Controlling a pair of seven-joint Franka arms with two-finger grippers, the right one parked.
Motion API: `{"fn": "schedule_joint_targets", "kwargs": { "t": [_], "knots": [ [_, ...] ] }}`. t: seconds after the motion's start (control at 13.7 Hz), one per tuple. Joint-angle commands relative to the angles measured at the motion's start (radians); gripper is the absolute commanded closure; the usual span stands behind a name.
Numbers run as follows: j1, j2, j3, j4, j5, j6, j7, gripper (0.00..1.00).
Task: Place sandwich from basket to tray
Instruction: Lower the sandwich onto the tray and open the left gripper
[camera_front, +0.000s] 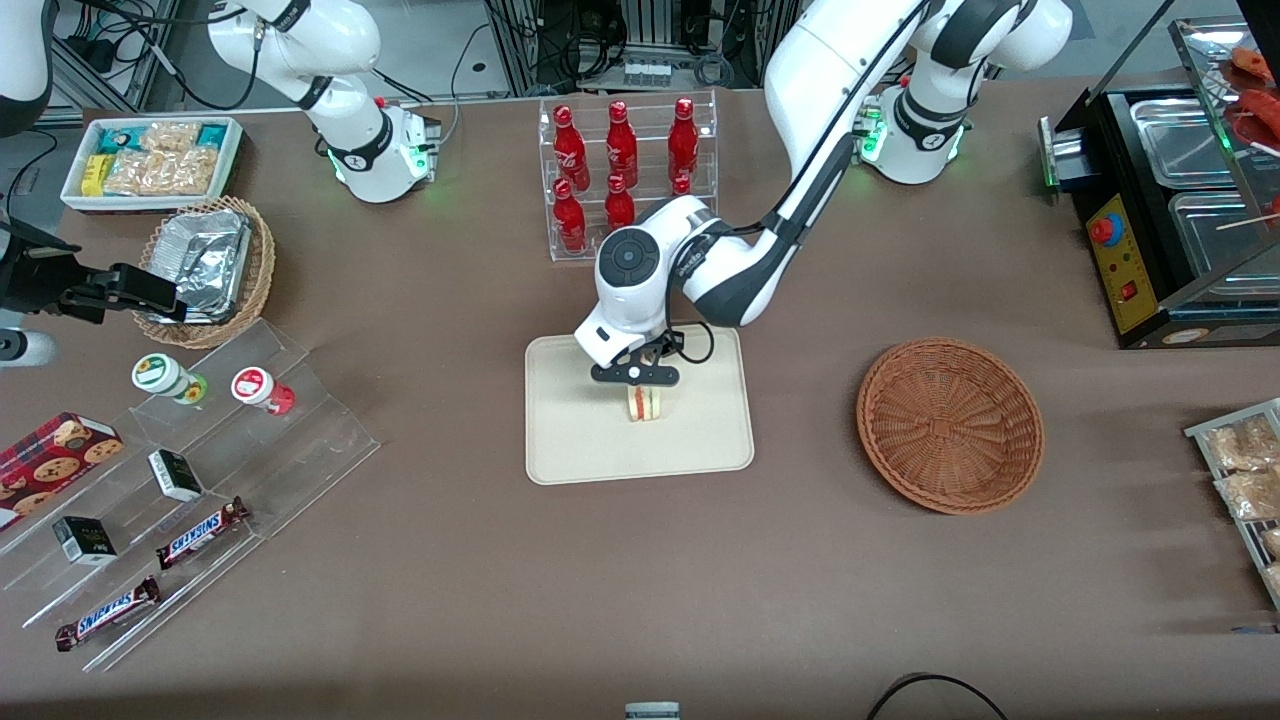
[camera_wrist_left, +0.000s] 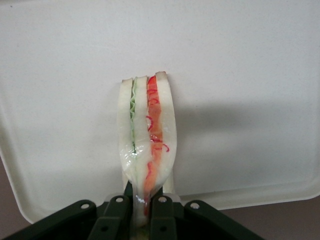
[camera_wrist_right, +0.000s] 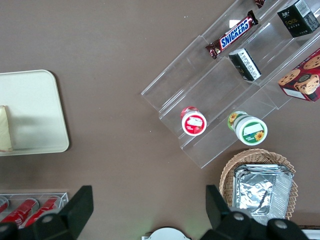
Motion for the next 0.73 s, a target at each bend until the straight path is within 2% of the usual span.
{"fn": "schedule_joint_targets", "kwargs": {
  "t": [0.0,0.15,0.22,0.37,0.44,0.51,0.66],
  "knots": [
    [-0.012,0.011,0.007,0.021,-0.008,0.005,-0.013,0.95],
    [-0.015,0.011,0.007,0.019,-0.008,0.012,-0.015,0.90],
    [-0.019,0.011,0.007,0.019,-0.008,0.012,-0.021,0.82],
    [-0.021,0.016,0.007,0.021,-0.008,0.013,-0.039,0.59],
    [-0.021,0.016,0.007,0.021,-0.007,0.013,-0.039,0.24],
    [-0.021,0.016,0.008,0.021,-0.005,0.012,-0.039,0.06],
    [-0.022,0.013,0.008,0.021,-0.005,0.006,-0.039,0.04]
  ]
}}
